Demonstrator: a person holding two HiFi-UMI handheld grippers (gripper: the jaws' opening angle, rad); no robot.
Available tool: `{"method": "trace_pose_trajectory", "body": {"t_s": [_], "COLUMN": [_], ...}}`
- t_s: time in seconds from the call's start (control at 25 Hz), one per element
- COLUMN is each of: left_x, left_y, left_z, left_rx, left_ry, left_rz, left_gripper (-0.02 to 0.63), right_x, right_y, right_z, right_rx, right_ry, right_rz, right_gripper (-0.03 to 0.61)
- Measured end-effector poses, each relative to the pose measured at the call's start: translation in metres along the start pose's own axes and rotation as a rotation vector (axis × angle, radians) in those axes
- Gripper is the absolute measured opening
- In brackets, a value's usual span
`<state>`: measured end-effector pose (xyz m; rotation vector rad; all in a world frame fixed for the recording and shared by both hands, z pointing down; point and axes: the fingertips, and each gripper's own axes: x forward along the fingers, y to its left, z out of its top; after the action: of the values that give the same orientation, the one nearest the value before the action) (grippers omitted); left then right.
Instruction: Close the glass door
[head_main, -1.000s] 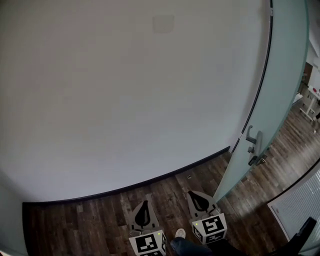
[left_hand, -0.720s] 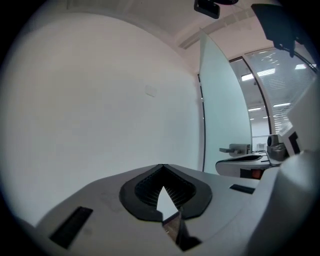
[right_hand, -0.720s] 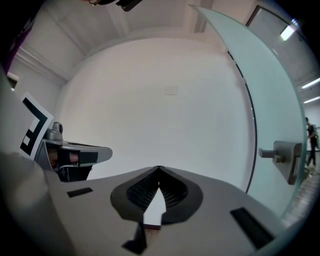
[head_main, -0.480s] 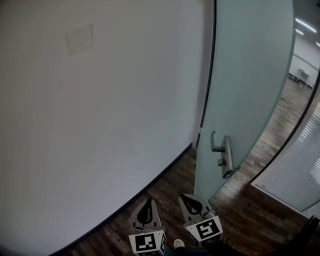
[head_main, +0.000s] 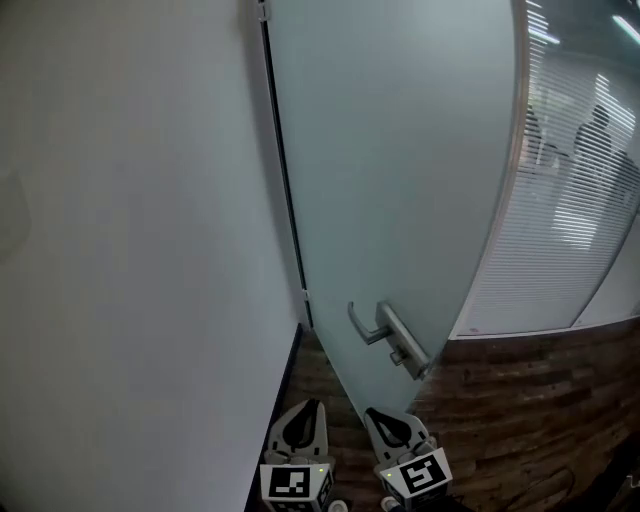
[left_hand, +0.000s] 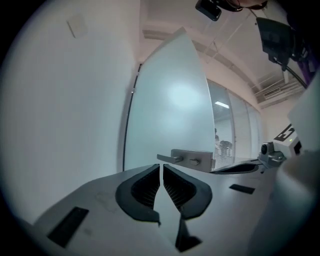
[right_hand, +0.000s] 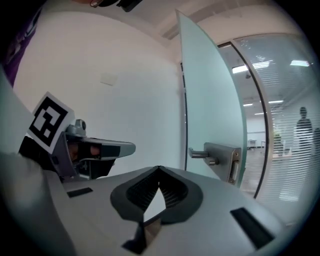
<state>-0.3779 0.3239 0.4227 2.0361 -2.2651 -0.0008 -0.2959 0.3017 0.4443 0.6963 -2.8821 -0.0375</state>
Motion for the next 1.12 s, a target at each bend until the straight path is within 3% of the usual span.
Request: {"method": "trace_pose_trajectory", "body": {"t_s": [0.16,0.36,0.52,0.64,0.72,1.12], "left_x": [0.045,0.098,0.135,0.153,0.16,0.17], "left_y": [0.005,-0.003,-0.015,-0.024,-0.03,-0.042], "left_z": [0.005,0.008,-0.007,-0.016,-0.025,-0.021], "left_rx": [0.058,0.026,0.161,0.305,0.354,0.357], "left_ry": [0.018,0.086,0.204,0.245,0.264,0.27], "left_rz": [-0.159,-0.242,-0.319,-0.356,-0.379,-0.426], "left_gripper": [0.002,0.002,0.002,0.0,0.0,0.0], "right_x": [-0.008,-0.028,-0.043,-0.05,-0.051,-0.033], "right_y": [-0.003,-0.013,-0.024,-0.03,-0.033,-0.039], "right_z": [-0.004,-0.008,-0.005,-0.008,-0.011,-0.007], "right_rx": [0.036,0.036,0.038,0.032,0.035,0.038], "right_ry": [0.004,0.025,0.013,0.023,0.024,0.019], "right_rz": [-0.141,-0.227,-0.294,-0.318,-0.331,-0.335], "right_gripper": [-0.008,-0.008,-0.008,-0.008,-0.008,-0.008]}}
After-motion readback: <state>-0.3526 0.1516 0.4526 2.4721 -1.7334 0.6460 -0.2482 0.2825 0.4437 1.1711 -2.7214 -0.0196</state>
